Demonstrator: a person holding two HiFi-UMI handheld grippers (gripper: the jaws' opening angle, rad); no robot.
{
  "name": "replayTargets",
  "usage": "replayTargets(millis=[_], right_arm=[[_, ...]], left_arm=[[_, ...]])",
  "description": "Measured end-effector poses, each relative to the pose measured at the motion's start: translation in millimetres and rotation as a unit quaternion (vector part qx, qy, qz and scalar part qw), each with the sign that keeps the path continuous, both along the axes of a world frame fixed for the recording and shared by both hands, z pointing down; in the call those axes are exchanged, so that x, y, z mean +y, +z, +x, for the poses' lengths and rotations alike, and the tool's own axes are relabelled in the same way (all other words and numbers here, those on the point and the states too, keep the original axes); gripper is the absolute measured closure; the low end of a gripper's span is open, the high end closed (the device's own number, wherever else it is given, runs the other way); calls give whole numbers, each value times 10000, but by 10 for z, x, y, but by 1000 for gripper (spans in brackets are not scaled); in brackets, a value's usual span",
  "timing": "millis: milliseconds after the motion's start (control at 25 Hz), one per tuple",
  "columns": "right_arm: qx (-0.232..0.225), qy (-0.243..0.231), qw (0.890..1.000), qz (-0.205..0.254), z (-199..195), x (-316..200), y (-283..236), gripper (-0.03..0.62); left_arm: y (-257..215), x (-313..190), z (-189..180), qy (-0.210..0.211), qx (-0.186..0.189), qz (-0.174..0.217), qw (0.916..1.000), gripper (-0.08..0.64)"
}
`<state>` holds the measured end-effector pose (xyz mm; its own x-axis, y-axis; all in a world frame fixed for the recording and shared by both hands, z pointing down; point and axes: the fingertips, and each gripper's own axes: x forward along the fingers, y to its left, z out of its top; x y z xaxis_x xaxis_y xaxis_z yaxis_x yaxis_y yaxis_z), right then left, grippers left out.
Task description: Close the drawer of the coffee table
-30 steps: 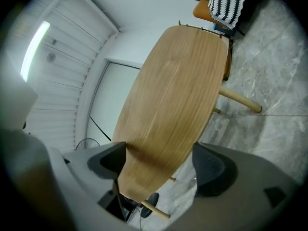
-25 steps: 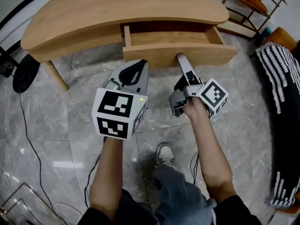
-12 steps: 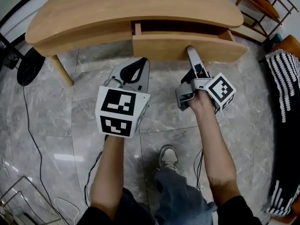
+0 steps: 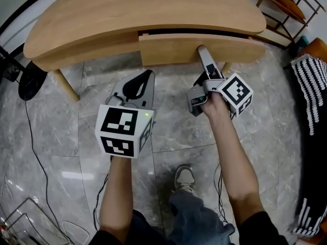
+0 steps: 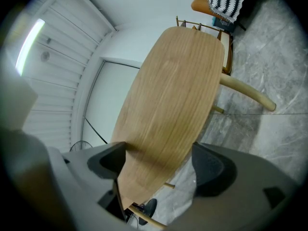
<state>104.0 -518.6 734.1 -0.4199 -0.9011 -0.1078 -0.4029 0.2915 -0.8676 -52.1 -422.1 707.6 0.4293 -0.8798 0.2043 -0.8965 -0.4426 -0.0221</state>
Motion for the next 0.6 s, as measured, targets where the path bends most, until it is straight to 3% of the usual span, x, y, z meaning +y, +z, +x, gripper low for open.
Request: replayTargets(millis=[600], right_arm=[[-33,167,9998,50,-68,-441,-4,170]], left_arm=[[44,-85,-132,-132,-308,-68,9994,557]])
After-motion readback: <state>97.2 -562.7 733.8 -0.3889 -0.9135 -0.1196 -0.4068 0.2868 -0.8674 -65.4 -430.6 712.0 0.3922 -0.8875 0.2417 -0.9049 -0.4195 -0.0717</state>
